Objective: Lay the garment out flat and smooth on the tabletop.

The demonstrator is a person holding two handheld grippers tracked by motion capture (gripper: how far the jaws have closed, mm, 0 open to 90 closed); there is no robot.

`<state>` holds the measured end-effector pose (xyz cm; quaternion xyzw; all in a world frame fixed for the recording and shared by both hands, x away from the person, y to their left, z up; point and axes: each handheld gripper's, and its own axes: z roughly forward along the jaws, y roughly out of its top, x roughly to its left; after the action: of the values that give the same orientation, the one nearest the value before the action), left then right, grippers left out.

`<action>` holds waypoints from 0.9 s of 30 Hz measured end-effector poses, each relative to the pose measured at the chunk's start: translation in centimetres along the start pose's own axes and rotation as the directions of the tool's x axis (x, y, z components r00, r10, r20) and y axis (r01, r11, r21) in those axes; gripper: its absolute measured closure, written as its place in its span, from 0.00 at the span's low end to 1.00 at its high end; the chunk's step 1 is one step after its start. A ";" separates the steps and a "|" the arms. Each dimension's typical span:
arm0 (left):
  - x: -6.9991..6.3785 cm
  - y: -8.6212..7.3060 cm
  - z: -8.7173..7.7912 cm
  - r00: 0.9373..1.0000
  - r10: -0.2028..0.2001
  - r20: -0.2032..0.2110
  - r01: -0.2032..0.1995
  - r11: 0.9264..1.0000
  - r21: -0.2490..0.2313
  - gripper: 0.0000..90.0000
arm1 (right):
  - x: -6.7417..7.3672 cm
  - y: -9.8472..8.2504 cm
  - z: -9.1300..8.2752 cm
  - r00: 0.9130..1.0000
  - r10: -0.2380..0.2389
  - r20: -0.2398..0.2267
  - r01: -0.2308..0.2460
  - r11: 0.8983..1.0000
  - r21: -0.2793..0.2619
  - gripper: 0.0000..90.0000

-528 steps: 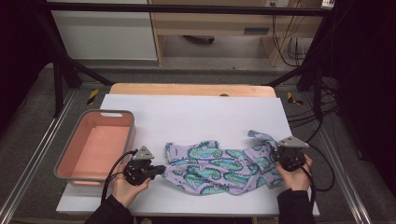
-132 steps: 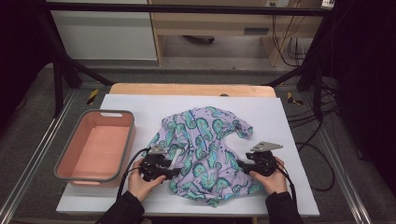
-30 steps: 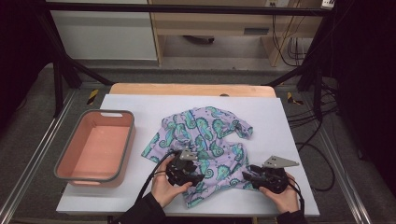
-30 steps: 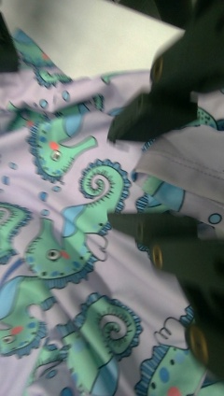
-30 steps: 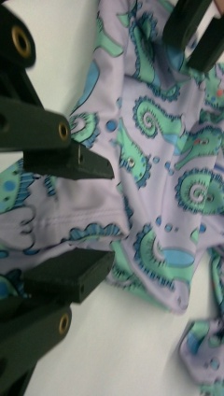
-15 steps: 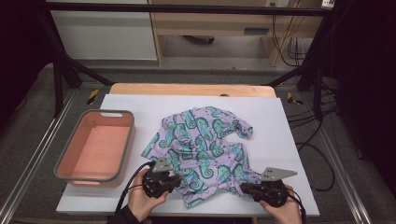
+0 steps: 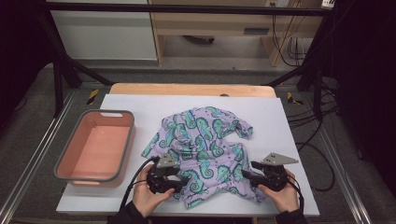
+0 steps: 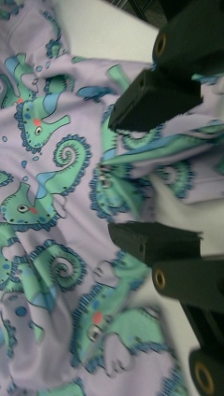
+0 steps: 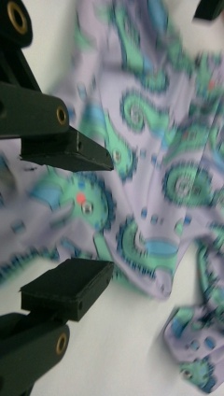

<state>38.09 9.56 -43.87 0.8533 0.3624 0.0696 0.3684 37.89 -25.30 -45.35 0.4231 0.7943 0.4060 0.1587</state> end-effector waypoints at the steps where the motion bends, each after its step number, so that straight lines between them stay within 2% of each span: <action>1: 0.1 0.3 0.6 1.000 -0.003 -0.007 0.003 1.000 0.011 0.44 | -0.4 0.0 0.6 1.000 0.010 0.008 -0.011 1.000 0.013 0.47; 4: 0.6 0.7 2.4 0.999 -0.032 -0.021 0.033 0.999 0.042 0.42 | -1.3 0.1 2.2 0.999 0.008 0.044 -0.011 0.998 0.069 0.45; 6: 1.1 0.7 3.3 0.998 -0.062 -0.014 0.062 0.997 0.053 0.49 | -1.6 0.1 3.0 0.998 0.012 0.060 -0.017 0.996 0.085 0.49; 7: 1.3 0.5 3.5 0.997 -0.069 -0.019 0.070 0.996 0.057 0.55 | -1.7 0.1 3.3 0.998 0.012 0.063 -0.017 0.996 0.093 0.54; 9: 1.6 0.2 3.8 0.997 -0.074 -0.025 0.075 0.995 0.067 0.77 | -1.7 0.1 3.7 0.998 -0.003 0.059 -0.003 0.994 0.107 0.64; 11: 1.8 0.0 3.7 0.996 -0.085 0.005 0.084 0.995 0.061 0.91 | -1.6 0.1 3.9 0.998 -0.021 0.064 0.013 0.993 0.113 0.78; 13: 2.0 0.0 3.2 0.996 -0.081 0.022 0.081 0.996 0.039 0.94 | -1.7 0.3 3.7 0.999 -0.007 0.039 0.003 0.993 0.115 0.94; 14: 2.2 0.2 2.8 0.996 -0.078 0.035 0.077 0.997 0.016 0.95 | -1.7 0.4 3.5 0.999 -0.007 0.035 0.003 0.993 0.114 0.98; 15: 2.4 0.4 2.2 0.995 -0.085 0.046 0.086 0.996 -0.023 0.95 | -1.7 0.5 3.3 0.999 0.001 0.032 -0.005 0.995 0.104 0.98; 17: 3.0 1.0 1.0 0.995 -0.082 0.053 0.088 0.990 -0.110 0.95 | -1.9 1.1 2.4 0.998 0.001 0.056 -0.003 0.999 0.036 0.98; 19: 3.8 1.6 0.0 0.998 -0.066 0.023 0.069 0.982 -0.174 0.95 | -2.2 1.8 1.5 0.995 0.008 0.095 -0.003 0.999 -0.050 0.99; 20: 4.3 1.9 -0.2 0.998 -0.064 -0.001 0.063 0.980 -0.188 0.95 | -2.3 2.2 1.3 0.993 0.004 0.121 0.005 0.997 -0.081 0.98; 22: 5.3 2.1 -0.1 0.997 -0.078 -0.027 0.071 0.979 -0.192 0.95 | -2.5 2.6 1.4 0.988 -0.002 0.152 0.017 0.995 -0.102 0.95; 25: 6.4 1.5 0.7 0.993 -0.099 -0.058 0.090 0.986 -0.139 0.91 | -2.4 2.6 2.6 0.984 -0.002 0.176 0.012 0.998 -0.057 0.79; 27: 6.8 0.7 0.9 0.991 -0.120 -0.054 0.112 0.985 -0.135 0.84 | -1.9 2.3 2.9 0.988 -0.003 0.153 0.013 0.998 -0.060 0.69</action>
<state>43.79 13.28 -45.04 0.8021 0.4172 0.0981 0.4158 41.99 -24.63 -45.47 0.4448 0.7688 0.3956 0.2336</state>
